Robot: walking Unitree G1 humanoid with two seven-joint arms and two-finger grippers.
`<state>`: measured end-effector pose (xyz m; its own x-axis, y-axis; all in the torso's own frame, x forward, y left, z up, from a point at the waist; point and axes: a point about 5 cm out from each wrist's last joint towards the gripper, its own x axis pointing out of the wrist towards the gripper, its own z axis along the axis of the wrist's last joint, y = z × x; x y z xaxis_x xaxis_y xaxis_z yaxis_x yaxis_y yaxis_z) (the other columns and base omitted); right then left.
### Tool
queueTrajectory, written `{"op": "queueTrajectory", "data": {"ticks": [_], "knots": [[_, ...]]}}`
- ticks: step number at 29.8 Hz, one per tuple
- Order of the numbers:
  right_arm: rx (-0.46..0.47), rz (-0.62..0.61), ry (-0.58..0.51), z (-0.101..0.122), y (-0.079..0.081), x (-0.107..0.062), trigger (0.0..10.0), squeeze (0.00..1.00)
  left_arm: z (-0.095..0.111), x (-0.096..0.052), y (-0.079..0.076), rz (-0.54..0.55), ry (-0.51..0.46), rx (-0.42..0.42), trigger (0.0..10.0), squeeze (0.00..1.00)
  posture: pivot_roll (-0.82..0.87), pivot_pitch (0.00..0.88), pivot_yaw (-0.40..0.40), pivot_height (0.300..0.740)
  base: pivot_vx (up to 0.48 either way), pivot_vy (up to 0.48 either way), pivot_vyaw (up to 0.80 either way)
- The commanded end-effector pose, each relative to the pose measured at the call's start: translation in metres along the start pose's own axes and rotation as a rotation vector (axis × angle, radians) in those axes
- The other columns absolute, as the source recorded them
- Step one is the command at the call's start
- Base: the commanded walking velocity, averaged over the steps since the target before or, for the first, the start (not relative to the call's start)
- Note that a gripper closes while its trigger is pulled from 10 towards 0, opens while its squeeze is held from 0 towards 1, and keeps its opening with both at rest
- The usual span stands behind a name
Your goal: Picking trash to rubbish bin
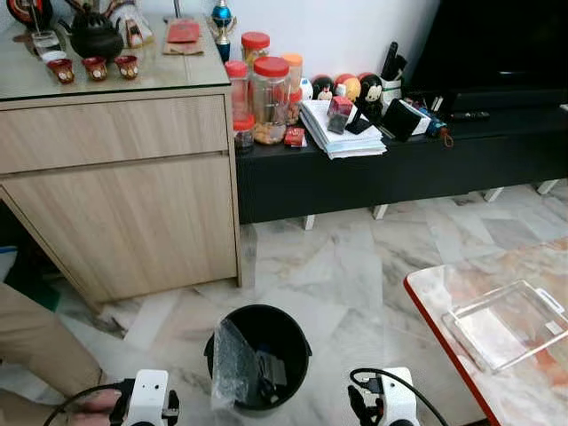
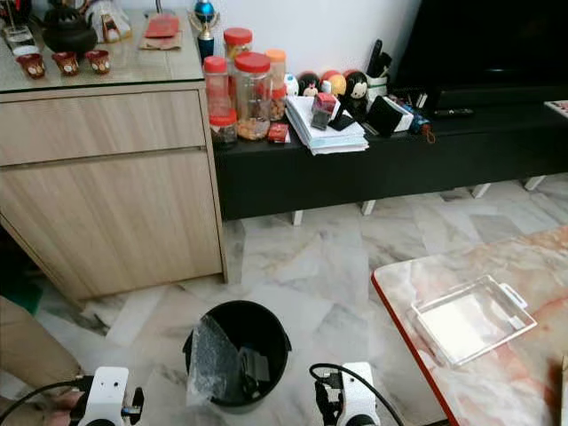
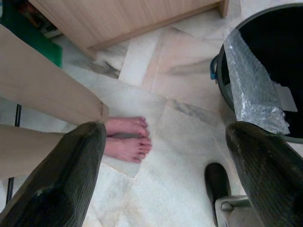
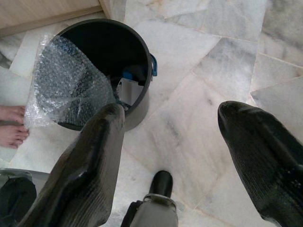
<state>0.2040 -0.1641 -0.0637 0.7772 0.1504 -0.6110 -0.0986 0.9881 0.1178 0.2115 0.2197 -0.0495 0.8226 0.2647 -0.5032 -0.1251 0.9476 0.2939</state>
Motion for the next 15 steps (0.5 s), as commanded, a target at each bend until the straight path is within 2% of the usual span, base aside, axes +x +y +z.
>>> {"op": "queueTrajectory", "data": {"ticks": [1,6,15], "knots": [[0.014,-0.019,-0.005,-0.0002,-0.0042,-0.0008,10.0,0.0,-0.0031,-0.0009,-0.0014,-0.013,0.015,0.015,10.0,0.0,0.13,0.091,-0.065,0.74,0.0,0.0,0.0],[0.014,-0.018,-0.008,0.0007,-0.0036,0.0001,10.0,0.0,0.0008,0.0011,-0.001,-0.013,0.004,0.015,10.0,0.0,0.13,0.076,-0.062,0.74,0.0,0.0,0.0],[0.012,-0.016,-0.009,0.002,-0.0032,0.001,10.0,0.0,0.0019,0.002,0.0005,-0.011,0.003,0.016,10.0,0.0,0.14,0.061,-0.059,0.74,-0.253,0.0,0.0]]}}
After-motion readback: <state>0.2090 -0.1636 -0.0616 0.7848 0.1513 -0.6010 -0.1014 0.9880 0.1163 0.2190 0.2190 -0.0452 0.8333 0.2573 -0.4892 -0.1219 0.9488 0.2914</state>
